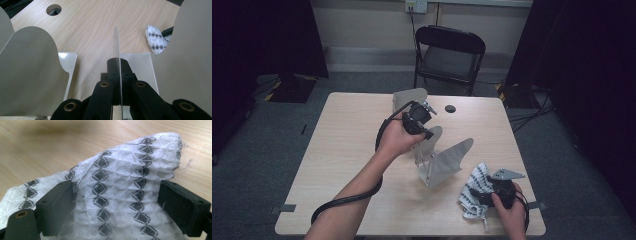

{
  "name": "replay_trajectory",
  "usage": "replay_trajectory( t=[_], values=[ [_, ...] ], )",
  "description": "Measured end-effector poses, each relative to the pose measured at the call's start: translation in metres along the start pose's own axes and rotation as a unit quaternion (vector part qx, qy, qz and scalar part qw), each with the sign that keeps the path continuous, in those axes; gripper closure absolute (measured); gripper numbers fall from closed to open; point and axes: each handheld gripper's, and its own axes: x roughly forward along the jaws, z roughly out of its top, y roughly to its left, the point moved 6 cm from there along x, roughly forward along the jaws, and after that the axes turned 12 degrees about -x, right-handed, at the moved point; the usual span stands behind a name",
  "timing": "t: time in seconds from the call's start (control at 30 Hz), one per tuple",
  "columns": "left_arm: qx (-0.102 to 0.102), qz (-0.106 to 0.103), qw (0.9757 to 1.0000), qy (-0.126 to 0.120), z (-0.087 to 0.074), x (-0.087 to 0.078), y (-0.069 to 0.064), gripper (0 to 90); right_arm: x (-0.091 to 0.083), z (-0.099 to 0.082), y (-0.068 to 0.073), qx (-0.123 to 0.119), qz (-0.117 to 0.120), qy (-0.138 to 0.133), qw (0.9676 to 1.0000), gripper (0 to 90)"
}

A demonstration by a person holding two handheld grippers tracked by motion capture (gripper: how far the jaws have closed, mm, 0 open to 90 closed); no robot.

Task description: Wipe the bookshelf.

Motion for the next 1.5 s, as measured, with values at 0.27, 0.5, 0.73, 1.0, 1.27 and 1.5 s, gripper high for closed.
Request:
replay_trajectory(
  t=[0.27, 0.5, 0.73, 1.0, 1.27, 1.5],
  values=[
    [-0.003, 0.000, 1.0000, 0.002, -0.011, -0.006, 0.005, 90.0, 0.000, 0.000, 0.000, 0.000, 0.000, 0.000, 1.0000, 12.4],
    [0.000, 0.003, 1.0000, 0.009, -0.020, -0.007, 0.009, 90.0, 0.000, 0.000, 0.000, -0.001, 0.000, 0.000, 1.0000, 12.3],
    [-0.002, -0.001, 1.0000, 0.008, -0.030, -0.008, 0.012, 90.0, 0.001, 0.001, 0.000, -0.002, 0.001, 0.000, 1.0000, 12.3],
    [-0.013, 0.000, 0.9999, 0.003, -0.045, -0.005, 0.017, 90.0, 0.001, 0.001, 0.000, -0.002, 0.000, 0.000, 1.0000, 12.3],
    [-0.004, 0.009, 0.9999, 0.006, -0.066, -0.003, 0.028, 90.0, 0.001, 0.001, 0.000, -0.002, 0.000, 0.000, 1.0000, 12.3],
    [0.003, 0.016, 0.9998, 0.007, -0.076, -0.002, 0.033, 90.0, 0.001, 0.001, 0.000, -0.002, -0.001, 0.000, 1.0000, 12.3]
  ],
)
